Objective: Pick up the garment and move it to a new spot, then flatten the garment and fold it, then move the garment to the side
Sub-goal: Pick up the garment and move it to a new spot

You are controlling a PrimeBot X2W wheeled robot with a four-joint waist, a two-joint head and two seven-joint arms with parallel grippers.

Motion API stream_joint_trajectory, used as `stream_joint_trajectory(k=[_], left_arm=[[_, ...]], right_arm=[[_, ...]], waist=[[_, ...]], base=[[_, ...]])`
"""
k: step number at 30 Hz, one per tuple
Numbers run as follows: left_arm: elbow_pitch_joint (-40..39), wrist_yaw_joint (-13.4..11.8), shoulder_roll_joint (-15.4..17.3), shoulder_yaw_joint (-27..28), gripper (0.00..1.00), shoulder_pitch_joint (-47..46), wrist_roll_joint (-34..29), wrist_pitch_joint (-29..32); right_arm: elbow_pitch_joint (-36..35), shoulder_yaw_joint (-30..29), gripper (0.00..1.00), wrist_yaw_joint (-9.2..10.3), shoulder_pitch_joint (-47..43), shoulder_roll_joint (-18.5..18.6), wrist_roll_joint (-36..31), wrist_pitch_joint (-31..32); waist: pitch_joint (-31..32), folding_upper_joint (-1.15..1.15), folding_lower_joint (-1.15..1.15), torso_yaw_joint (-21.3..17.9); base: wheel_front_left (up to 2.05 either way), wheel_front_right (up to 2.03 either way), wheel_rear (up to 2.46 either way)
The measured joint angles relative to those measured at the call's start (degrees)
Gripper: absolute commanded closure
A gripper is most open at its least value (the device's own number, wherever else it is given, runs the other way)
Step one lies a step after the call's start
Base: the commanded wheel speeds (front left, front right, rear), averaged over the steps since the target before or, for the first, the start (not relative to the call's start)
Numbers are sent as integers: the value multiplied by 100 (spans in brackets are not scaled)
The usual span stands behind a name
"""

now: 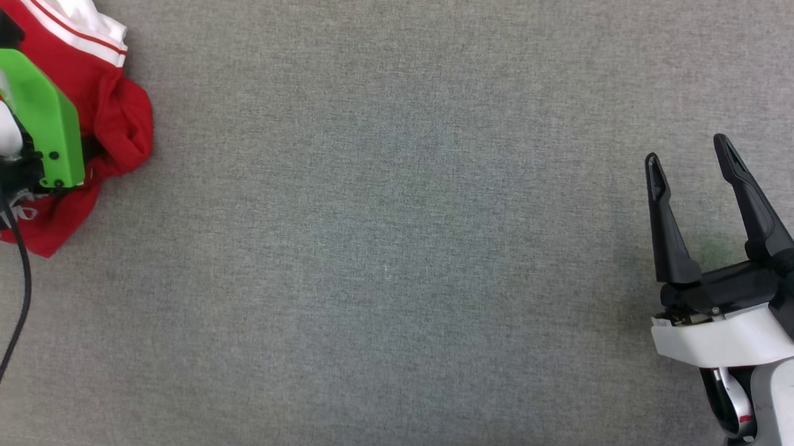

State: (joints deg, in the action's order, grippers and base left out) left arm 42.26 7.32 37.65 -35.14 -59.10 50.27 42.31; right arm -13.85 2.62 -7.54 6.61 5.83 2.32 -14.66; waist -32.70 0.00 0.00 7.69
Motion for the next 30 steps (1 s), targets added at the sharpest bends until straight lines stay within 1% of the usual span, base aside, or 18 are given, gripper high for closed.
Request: stream_joint_trajectory(k=[1, 3, 6, 9, 14, 21, 26, 30], left_arm=[[9, 0, -13, -63, 100, 1, 3, -74], [-8, 0, -18, -221, 100, -7, 16, -249], [-116, 0, 67, -675, 100, -27, -149, -604], [-279, 1, 157, -922, 100, -42, -53, -940], [-798, 1, 475, -1441, 100, -393, -37, -1454], [-1586, 2, 688, -2093, 100, -895, -25, -1983], [-1992, 2, 662, -2528, 100, -1171, -24, -2237], [-2226, 2, 368, -2908, 100, -1337, -27, -2430]], right_arm=[[10, -10, 0, 0, 0, -4, 11, 0], [44, -45, 0, 0, -1, -23, 60, 0], [127, -62, 0, 0, -6, -57, 142, 0], [221, -77, 0, 0, -64, -124, 233, 0], [359, -59, 0, 0, -219, -214, 311, 0], [460, -125, 0, 0, -401, -283, 426, -1], [492, -222, 0, 0, -452, -302, 671, -4], [502, -298, 0, 0, -474, -303, 777, -7]], waist=[[28, 0, 0, 1], [101, 0, 0, 10], [262, 0, 0, 31], [471, 0, 0, 58], [888, 0, 0, 111], [1441, 0, 0, 110], [1685, 0, 0, -50], [1776, 0, 0, -306]], base=[[0, 0, 0], [0, 0, 0], [0, 0, 0], [0, 0, 0], [0, 0, 0], [0, 0, 0], [0, 0, 0], [0, 0, 0]])
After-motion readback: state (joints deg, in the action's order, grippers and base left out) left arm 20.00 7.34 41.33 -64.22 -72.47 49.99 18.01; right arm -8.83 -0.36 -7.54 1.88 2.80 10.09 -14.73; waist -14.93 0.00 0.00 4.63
